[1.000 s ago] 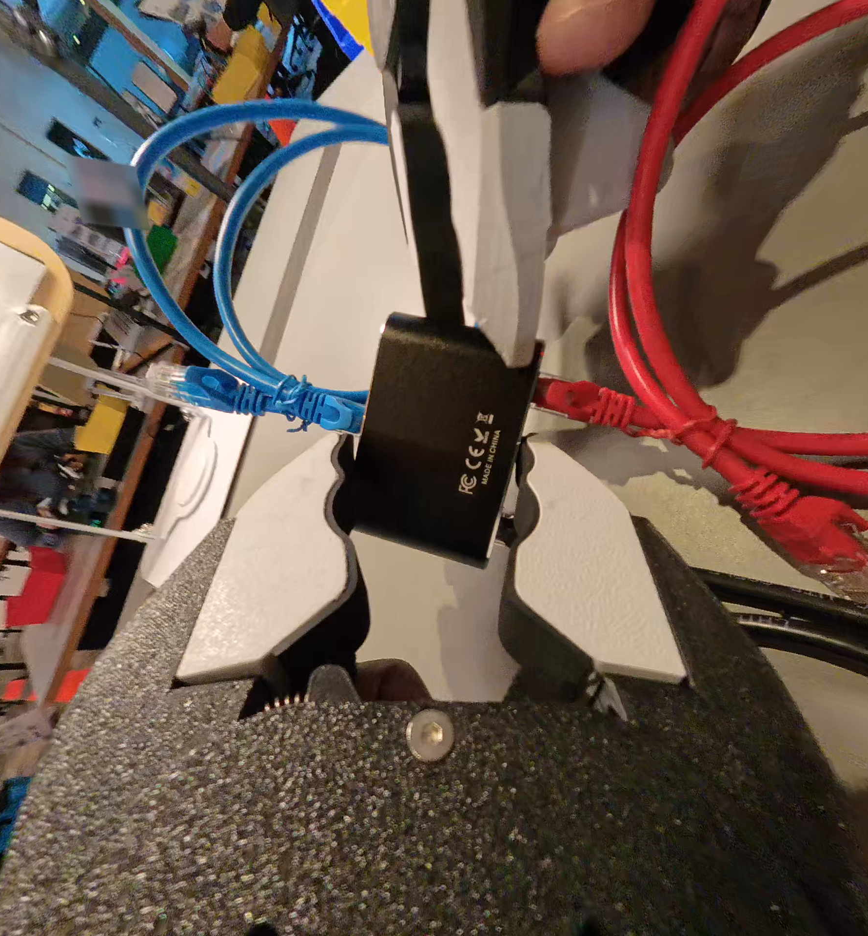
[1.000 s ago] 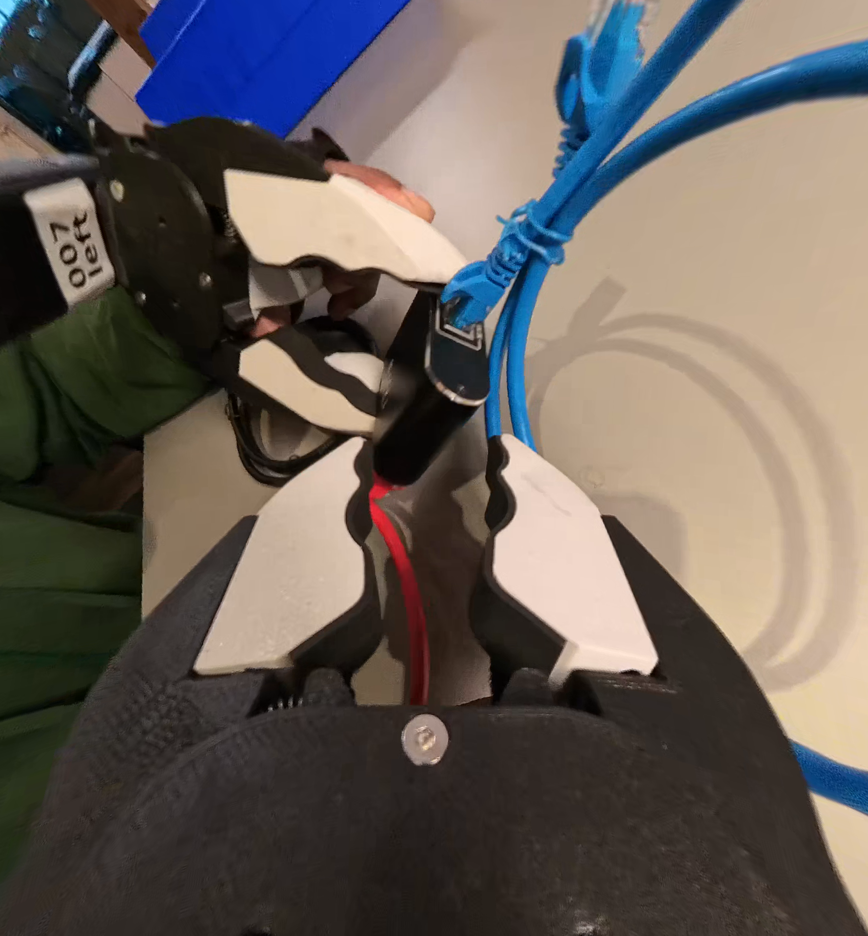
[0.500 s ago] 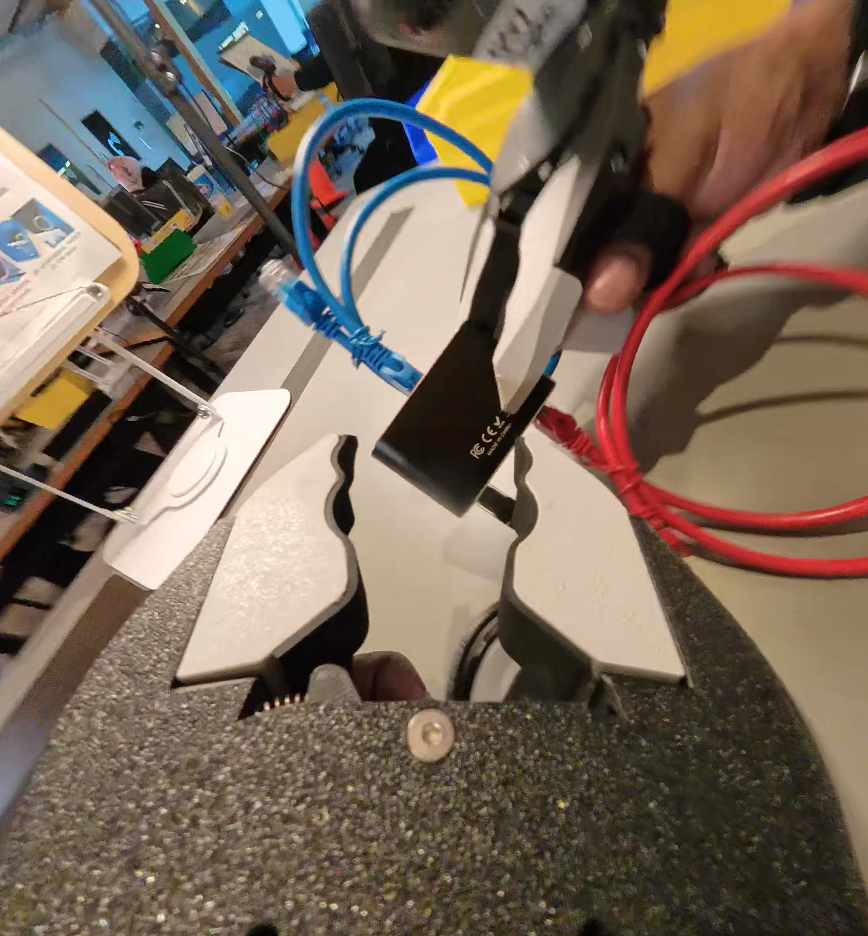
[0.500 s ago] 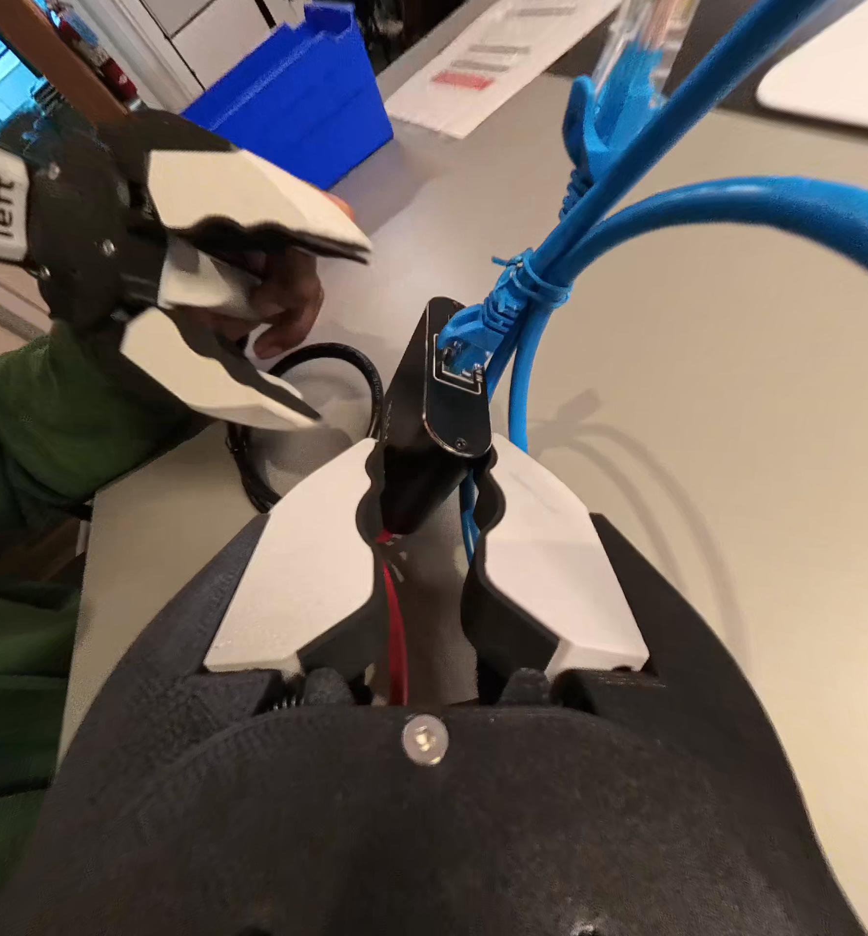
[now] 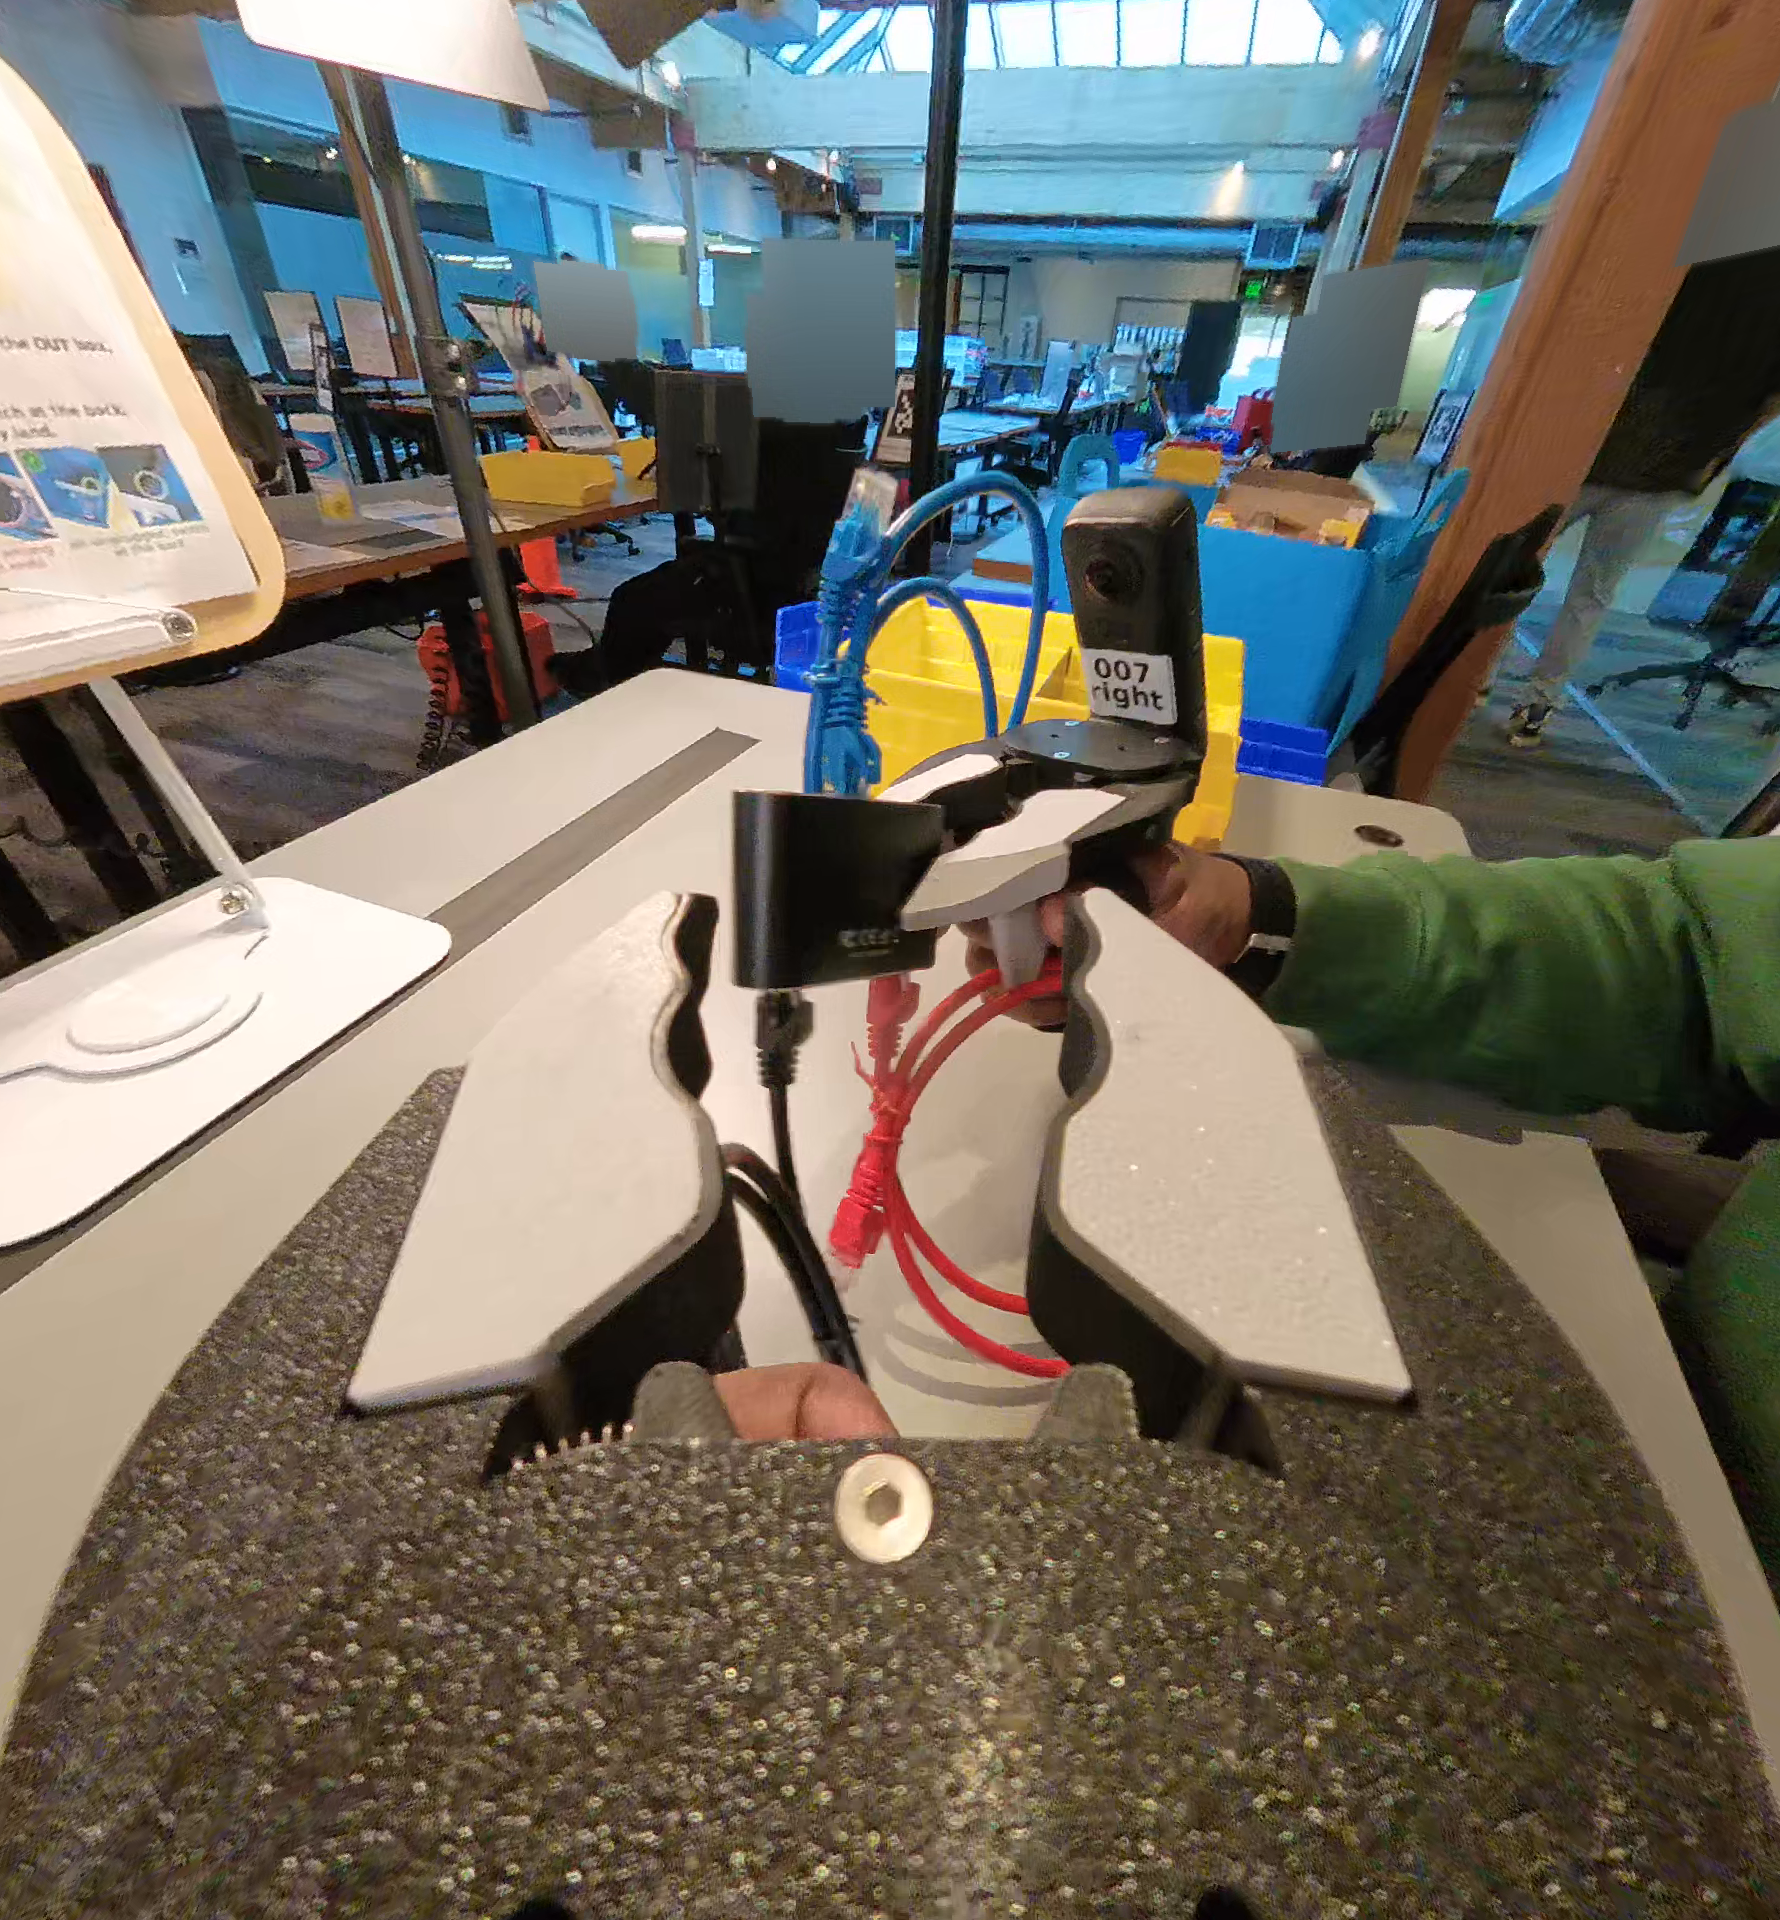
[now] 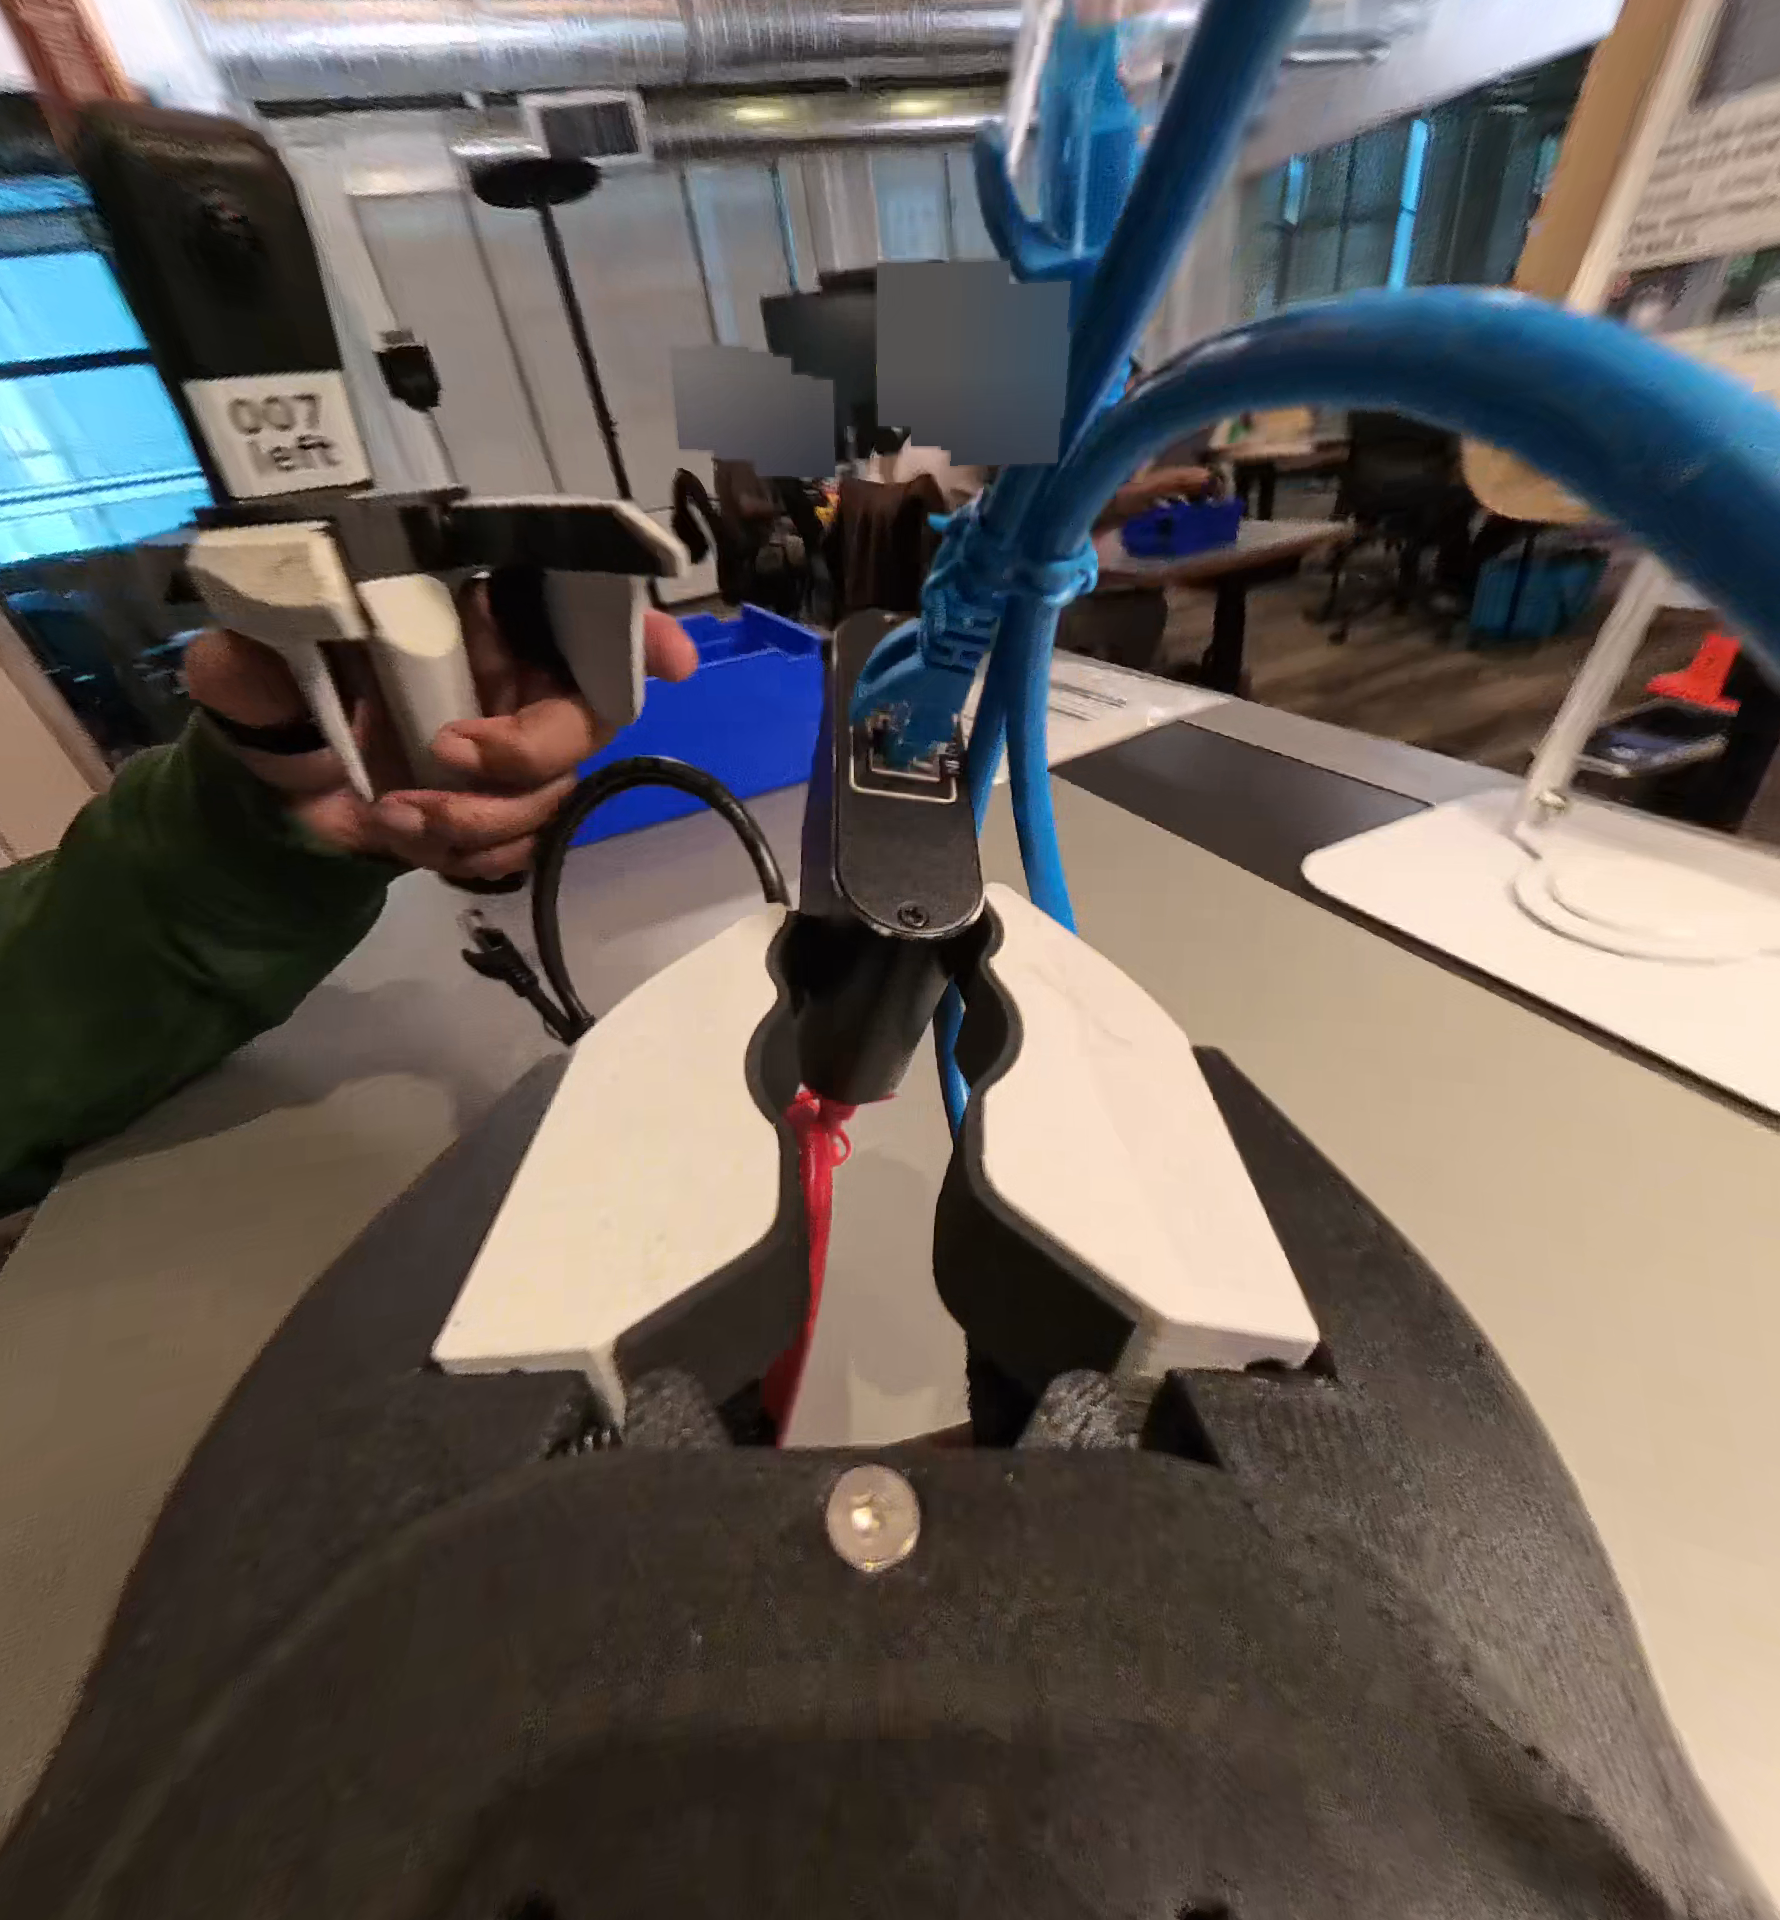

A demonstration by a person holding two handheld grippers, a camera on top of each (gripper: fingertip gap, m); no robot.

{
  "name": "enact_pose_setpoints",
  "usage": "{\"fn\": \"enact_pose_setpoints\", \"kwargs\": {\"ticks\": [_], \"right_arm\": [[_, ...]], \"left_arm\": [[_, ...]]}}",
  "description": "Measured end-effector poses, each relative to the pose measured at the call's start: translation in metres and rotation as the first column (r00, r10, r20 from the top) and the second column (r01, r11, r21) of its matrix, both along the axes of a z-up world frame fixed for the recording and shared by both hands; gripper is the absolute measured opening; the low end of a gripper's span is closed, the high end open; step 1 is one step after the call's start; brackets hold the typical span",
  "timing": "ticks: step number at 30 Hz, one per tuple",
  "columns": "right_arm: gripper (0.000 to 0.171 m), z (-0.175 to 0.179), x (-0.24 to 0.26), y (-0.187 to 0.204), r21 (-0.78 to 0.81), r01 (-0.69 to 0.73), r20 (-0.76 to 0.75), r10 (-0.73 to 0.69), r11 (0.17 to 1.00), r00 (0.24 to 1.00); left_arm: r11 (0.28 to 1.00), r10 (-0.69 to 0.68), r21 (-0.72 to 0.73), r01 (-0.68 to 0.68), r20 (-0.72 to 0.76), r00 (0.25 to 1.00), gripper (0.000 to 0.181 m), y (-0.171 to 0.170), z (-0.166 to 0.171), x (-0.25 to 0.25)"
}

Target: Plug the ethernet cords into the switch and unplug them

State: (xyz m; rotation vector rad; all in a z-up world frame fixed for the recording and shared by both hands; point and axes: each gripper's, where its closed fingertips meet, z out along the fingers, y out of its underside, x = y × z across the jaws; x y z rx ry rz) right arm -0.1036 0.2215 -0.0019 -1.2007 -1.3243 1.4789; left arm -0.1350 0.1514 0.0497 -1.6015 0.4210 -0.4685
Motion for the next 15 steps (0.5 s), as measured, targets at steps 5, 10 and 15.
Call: {"fn": "enact_pose_setpoints", "kwargs": {"ticks": [5,10,15], "right_arm": [[0.027,-0.007,-0.003,-0.040,0.134,-0.156,-0.009,0.159,0.979,0.987],[0.027,-0.003,-0.001,-0.077,0.205,-0.287,-0.048,0.303,0.936,0.952],[0.027,-0.007,-0.001,-0.090,0.243,-0.316,-0.058,0.339,0.917,0.939]], "left_arm": [[0.998,0.040,-0.044,-0.049,-0.181,0.983,0.065,-0.009,-0.005,-0.016],[0.986,-0.111,-0.144,0.082,-0.210,0.971,0.067,-0.015,-0.036,0.001],[0.956,-0.277,-0.154,0.249,-0.198,0.940,0.042,-0.012,-0.067,0.031]]}}
